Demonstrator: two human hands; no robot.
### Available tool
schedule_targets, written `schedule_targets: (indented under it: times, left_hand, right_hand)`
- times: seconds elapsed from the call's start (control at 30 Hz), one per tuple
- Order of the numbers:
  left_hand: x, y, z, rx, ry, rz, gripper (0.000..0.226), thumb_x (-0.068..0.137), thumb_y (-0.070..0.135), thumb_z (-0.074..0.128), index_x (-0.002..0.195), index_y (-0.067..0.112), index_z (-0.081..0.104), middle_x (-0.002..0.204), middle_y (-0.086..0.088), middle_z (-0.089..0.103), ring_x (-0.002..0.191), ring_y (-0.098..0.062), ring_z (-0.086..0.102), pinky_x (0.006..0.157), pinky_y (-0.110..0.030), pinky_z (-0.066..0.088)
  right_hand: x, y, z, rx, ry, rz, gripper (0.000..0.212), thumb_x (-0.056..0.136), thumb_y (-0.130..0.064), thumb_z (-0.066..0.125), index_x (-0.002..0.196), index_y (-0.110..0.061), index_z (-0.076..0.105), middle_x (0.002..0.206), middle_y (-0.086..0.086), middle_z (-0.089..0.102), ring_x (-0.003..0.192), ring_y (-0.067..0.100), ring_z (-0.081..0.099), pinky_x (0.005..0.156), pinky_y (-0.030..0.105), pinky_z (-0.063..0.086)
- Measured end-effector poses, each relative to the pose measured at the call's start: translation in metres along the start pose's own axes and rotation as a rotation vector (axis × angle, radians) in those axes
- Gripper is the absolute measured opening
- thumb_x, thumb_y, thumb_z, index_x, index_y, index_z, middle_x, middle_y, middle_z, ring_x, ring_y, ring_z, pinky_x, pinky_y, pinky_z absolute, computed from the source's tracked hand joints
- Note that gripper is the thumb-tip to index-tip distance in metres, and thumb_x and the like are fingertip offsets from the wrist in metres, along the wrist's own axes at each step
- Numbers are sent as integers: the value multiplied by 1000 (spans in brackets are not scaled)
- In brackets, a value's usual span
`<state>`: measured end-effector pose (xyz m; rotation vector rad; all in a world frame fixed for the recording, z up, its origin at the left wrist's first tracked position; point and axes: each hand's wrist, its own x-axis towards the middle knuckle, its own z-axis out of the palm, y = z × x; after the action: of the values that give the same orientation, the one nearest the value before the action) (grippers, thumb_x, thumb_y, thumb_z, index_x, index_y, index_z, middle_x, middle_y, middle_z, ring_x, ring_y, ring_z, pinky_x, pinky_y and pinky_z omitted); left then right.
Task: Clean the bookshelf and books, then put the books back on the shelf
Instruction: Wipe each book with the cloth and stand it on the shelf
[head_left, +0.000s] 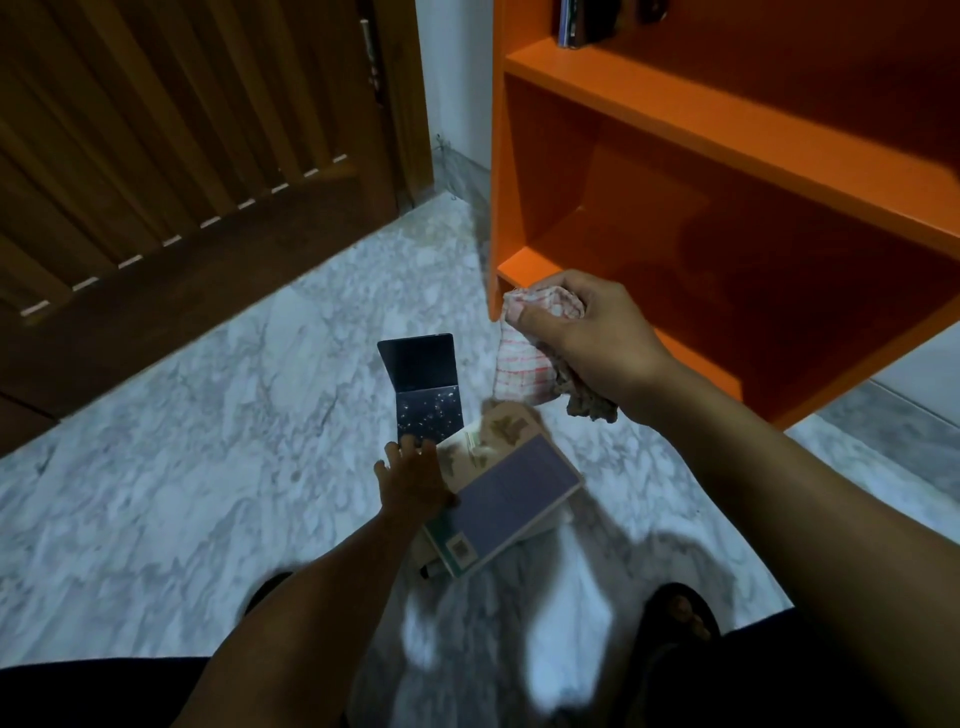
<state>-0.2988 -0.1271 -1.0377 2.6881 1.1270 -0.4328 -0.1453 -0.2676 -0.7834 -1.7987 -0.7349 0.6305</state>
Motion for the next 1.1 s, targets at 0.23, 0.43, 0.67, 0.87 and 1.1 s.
schedule_targets:
  times: [0.23, 0.43, 0.67, 0.87, 1.1]
  left_hand:
    - [-6, 14, 3, -58, -87, -26, 92, 68, 58, 79, 139, 17, 36, 134, -5, 51, 126, -28, 46, 100, -44, 37]
    - [2, 10, -2, -549, -230, -100, 47, 100, 31, 51, 145, 23, 45, 136, -7, 59, 118, -28, 59, 94, -37, 49]
    - [-5, -5, -47, -956, -333, 48, 14, 101, 16, 50, 99, 14, 63, 108, -19, 68, 99, -36, 68, 90, -53, 56]
    - [-24, -8, -107, -1372, -297, 2, 15, 104, 9, 46, 101, 13, 60, 100, -15, 67, 76, -23, 68, 64, -33, 58]
    - [-54, -15, -184, -1655, -324, 47, 18, 104, 12, 46, 112, 14, 62, 112, -10, 73, 93, -24, 71, 85, -40, 58]
  right_hand:
    - [0, 1, -3, -18, 14, 29, 26, 88, -36, 74, 102, -16, 67, 95, 9, 73, 82, 29, 72, 69, 52, 60]
    - [-1, 4, -6, -59, -8, 24, 24, 87, -38, 74, 101, -19, 66, 95, 13, 72, 83, 38, 71, 67, 58, 58]
    - [-7, 49, -28, -383, -69, 193, 10, 97, -26, 63, 96, -19, 57, 66, 7, 65, 54, 28, 63, 45, 35, 49]
    - [-18, 84, -44, -495, 15, 375, 49, 98, -1, 45, 142, -23, 46, 125, 22, 63, 68, 27, 59, 53, 35, 46]
    - [-26, 69, -26, 21, -71, 516, 47, 96, -56, 51, 117, -16, 64, 106, 5, 67, 85, 22, 60, 76, 37, 49]
